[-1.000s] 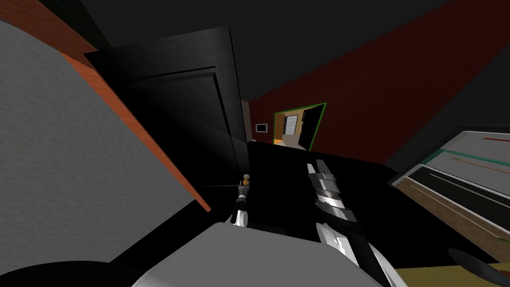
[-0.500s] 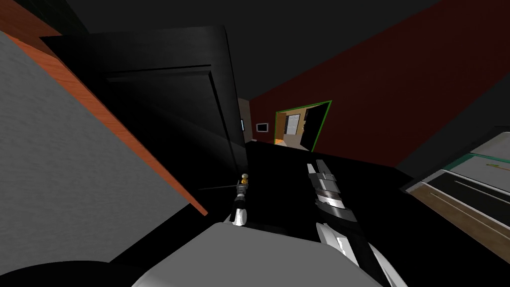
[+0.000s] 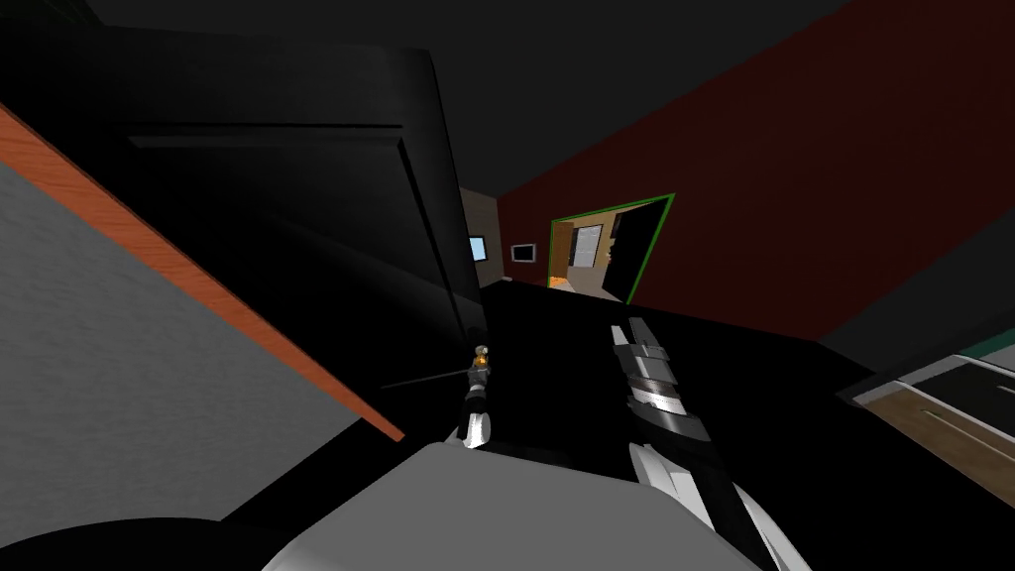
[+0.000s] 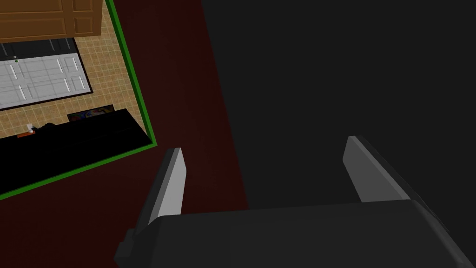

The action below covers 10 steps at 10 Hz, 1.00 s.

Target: Push the door open

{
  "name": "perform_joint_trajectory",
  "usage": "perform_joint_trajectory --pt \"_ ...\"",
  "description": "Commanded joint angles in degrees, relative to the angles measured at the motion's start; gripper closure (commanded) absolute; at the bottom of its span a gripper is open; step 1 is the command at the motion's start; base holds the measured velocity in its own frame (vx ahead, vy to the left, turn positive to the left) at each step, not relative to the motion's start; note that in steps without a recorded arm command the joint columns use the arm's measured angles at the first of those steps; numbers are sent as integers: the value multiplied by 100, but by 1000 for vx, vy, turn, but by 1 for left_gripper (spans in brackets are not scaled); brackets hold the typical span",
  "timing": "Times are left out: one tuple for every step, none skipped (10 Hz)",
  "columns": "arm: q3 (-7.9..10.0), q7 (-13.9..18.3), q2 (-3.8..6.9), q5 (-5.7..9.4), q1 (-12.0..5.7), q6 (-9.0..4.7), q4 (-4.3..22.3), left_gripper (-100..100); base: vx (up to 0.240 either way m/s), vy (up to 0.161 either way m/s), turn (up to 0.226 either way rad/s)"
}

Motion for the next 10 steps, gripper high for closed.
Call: perform_joint_trajectory --pt "169 -40 61 87 12 -16 -78 100 189 -64 65" --pt "217 -50 42 115 5 -25 -71 100 172 -70 70" --pt "217 -50 42 115 5 -25 -71 100 118 -42 35" --pt "298 -69 3 162 -6 -40 -60 100 155 -33 47" --pt "333 -77 -17 182 -11 -47 -55 100 217 -50 40" --pt "370 -86 -41 203 -17 -53 -50 100 239 -60 66" --pt "370 -86 -41 203 -17 -53 -50 100 149 -25 34" --pt "346 -58 -60 195 -28 -65 45 100 55 -1 8" --pt "453 -91 8 263 -42 -91 33 100 165 -33 38" --pt "503 -105 31 296 -47 -102 40 100 231 -54 64"
